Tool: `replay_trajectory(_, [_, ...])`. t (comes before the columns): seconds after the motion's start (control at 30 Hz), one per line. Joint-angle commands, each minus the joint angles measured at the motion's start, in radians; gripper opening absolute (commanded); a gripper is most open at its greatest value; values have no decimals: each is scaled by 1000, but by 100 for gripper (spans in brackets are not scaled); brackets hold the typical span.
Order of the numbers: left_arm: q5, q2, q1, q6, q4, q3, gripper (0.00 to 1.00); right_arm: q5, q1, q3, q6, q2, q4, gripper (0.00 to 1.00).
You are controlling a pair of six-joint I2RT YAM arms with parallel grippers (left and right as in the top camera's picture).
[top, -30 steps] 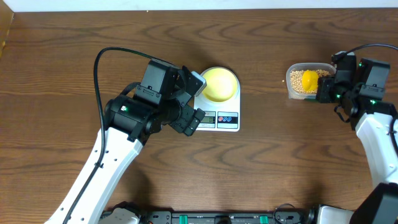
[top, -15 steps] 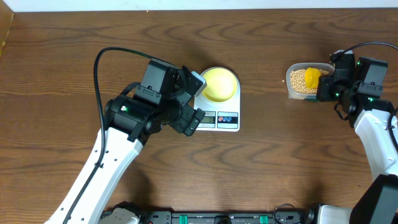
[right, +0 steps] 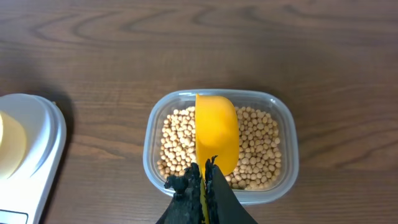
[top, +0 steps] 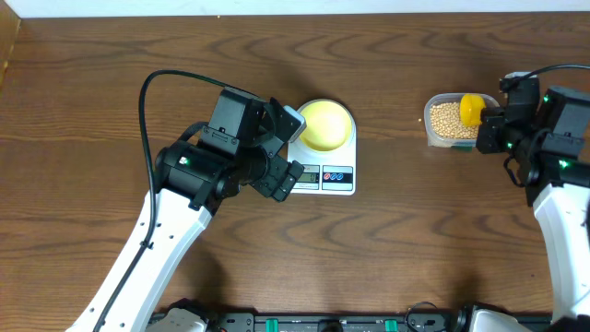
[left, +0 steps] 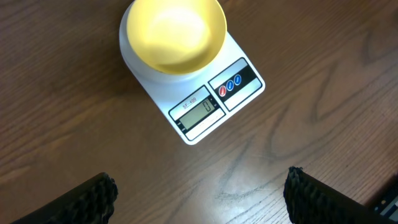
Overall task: Scoop item into bowl and weigh 50g on scale
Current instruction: 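Drag the scoop through the soybeans with the right gripper to fill it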
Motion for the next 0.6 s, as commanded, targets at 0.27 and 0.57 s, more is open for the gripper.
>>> replay_trajectory(0.27, [5,-9,3,17,-6,-2,88,165,-7,18,-79,7,-43,1])
replay_trajectory(0.57, [5,-9,3,17,-6,-2,88,206,-7,18,-95,112,-40,1])
